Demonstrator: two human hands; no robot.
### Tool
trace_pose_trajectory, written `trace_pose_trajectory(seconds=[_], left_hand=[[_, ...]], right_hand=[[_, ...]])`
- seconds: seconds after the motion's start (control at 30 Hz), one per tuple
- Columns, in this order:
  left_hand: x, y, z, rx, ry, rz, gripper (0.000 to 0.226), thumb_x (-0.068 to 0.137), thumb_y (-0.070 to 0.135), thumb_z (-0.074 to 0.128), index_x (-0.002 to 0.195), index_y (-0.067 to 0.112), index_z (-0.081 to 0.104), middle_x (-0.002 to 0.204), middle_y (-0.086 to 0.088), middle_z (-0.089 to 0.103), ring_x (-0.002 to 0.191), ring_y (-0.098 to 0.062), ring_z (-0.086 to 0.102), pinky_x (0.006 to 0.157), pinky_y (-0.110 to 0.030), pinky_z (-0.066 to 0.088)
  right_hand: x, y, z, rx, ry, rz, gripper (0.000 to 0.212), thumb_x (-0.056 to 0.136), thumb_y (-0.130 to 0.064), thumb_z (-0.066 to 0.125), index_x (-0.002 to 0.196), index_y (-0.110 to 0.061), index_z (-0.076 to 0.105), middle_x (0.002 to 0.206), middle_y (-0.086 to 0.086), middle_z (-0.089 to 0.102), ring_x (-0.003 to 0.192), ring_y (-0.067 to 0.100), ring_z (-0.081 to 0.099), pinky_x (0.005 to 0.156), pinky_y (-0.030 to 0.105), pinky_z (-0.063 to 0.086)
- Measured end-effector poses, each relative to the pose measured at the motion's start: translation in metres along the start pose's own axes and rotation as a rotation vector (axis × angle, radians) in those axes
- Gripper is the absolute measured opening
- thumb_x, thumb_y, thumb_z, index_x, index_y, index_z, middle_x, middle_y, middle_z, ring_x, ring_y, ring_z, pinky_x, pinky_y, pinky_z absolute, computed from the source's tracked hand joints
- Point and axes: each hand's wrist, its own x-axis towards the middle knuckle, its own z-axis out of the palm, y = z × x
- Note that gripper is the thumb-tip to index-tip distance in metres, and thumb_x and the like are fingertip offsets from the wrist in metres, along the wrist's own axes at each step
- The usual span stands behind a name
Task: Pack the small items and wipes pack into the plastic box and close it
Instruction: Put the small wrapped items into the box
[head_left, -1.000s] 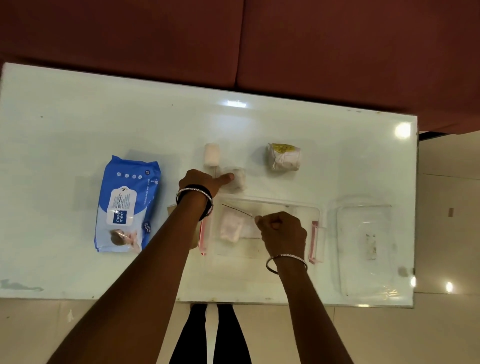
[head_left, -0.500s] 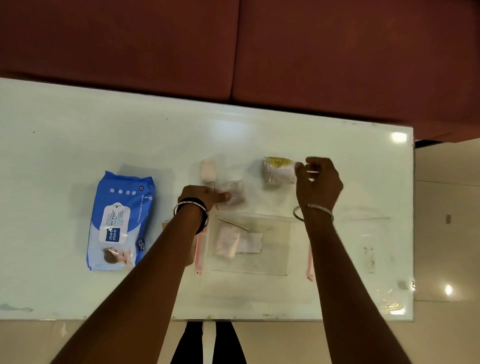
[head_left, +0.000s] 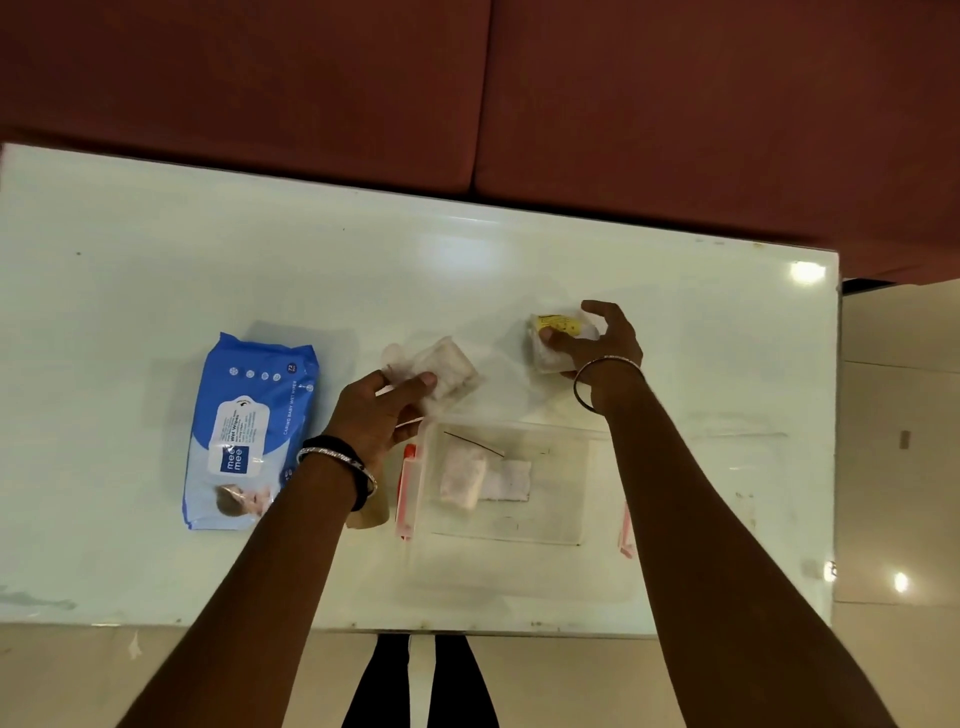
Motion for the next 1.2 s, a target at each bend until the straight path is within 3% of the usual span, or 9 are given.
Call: trace_pose_trajectory(seconds=[0.1, 0.2, 0.33, 0.57, 0.7, 0.77, 0.97, 1.07, 1.2], left_hand=[[0.003, 0.002, 0.000, -0.058, 0.009, -0.057, 0.025, 0.077, 0.023, 0.074, 0.100, 0.014, 0.068, 0.084, -0.005, 0.066, 0.075, -0.019, 0.062, 0.083, -0.037, 0.053], [0.007, 0.004, 0.001, -0.181, 0.009, -0.171, 0.019, 0.078, 0.022, 0.074, 0.093, 0.014, 0.068, 0.083, -0.005, 0.068, 0.066, -0.015, 0.064, 0.071, -0.030, 0.056], [0.010, 0.010, 0.002, -0.281, -0.086, -0.261, 0.034, 0.078, 0.029, 0.074, 0.108, 0.016, 0.066, 0.091, -0.005, 0.069, 0.063, -0.012, 0.060, 0.061, -0.027, 0.056], [0.004, 0.019, -0.003, -0.326, -0.153, -0.372, 0.047, 0.057, 0.033, 0.086, 0.097, 0.018, 0.067, 0.078, 0.000, 0.073, 0.051, -0.007, 0.059, 0.050, -0.020, 0.053], [0.000, 0.017, -0.012, -0.371, -0.136, -0.450, 0.054, 0.050, 0.033, 0.088, 0.097, 0.019, 0.065, 0.076, 0.004, 0.072, 0.044, -0.001, 0.055, 0.037, -0.014, 0.039], [0.000, 0.015, -0.016, -0.355, -0.117, -0.450, 0.047, 0.054, 0.034, 0.085, 0.093, 0.019, 0.064, 0.072, 0.004, 0.069, 0.042, -0.001, 0.054, 0.034, -0.013, 0.037], [-0.012, 0.011, -0.024, -0.251, -0.077, -0.399, 0.040, 0.057, 0.028, 0.084, 0.090, 0.016, 0.066, 0.060, 0.000, 0.058, 0.043, -0.004, 0.049, 0.033, -0.012, 0.040], [-0.027, 0.012, -0.026, -0.203, -0.044, -0.353, 0.035, 0.063, 0.025, 0.081, 0.093, 0.016, 0.065, 0.066, -0.001, 0.053, 0.045, -0.007, 0.047, 0.034, -0.013, 0.042], [-0.049, 0.010, -0.023, -0.022, 0.055, -0.175, 0.014, 0.075, 0.029, 0.076, 0.081, 0.019, 0.067, 0.073, 0.000, 0.058, 0.062, -0.013, 0.055, 0.046, -0.022, 0.051]], right_hand=[[-0.005, 0.003, -0.006, 0.023, -0.001, -0.012, 0.064, 0.061, -0.029, 0.091, 0.118, -0.027, 0.064, 0.108, -0.001, 0.055, 0.109, 0.027, 0.062, 0.088, 0.047, 0.058], [-0.015, 0.005, -0.011, 0.137, 0.071, 0.010, 0.049, 0.060, -0.028, 0.091, 0.103, -0.023, 0.071, 0.103, 0.008, 0.065, 0.100, 0.030, 0.067, 0.076, 0.047, 0.062], [-0.031, 0.007, -0.024, 0.255, 0.091, -0.032, 0.038, 0.066, -0.023, 0.088, 0.101, -0.015, 0.074, 0.099, 0.008, 0.070, 0.099, 0.032, 0.069, 0.074, 0.050, 0.062], [-0.084, 0.013, -0.057, 0.458, -0.013, -0.265, 0.072, 0.076, -0.019, 0.081, 0.131, -0.048, 0.043, 0.124, 0.007, 0.054, 0.106, 0.018, 0.064, 0.066, 0.035, 0.062], [-0.113, 0.017, -0.074, 0.489, -0.115, -0.287, 0.036, 0.083, -0.017, 0.076, 0.117, -0.022, 0.066, 0.122, 0.007, 0.064, 0.106, 0.029, 0.069, 0.068, 0.035, 0.060], [-0.127, 0.026, -0.080, 0.519, -0.167, -0.252, 0.035, 0.078, -0.017, 0.080, 0.111, -0.017, 0.069, 0.114, 0.006, 0.070, 0.103, 0.029, 0.071, 0.072, 0.037, 0.061], [-0.167, 0.056, -0.097, 0.299, -0.419, -0.317, 0.057, 0.070, 0.000, 0.084, 0.119, -0.024, 0.065, 0.121, -0.002, 0.069, 0.108, 0.018, 0.069, 0.084, 0.031, 0.060], [-0.178, 0.066, -0.089, 0.061, -0.418, -0.225, 0.058, 0.066, -0.021, 0.089, 0.117, -0.030, 0.064, 0.121, -0.011, 0.066, 0.101, 0.010, 0.070, 0.079, 0.026, 0.061], [-0.168, 0.070, -0.061, -0.265, -0.340, -0.151, 0.056, 0.057, -0.048, 0.088, 0.103, -0.027, 0.067, 0.098, -0.013, 0.071, 0.071, 0.008, 0.072, 0.064, 0.022, 0.057]])
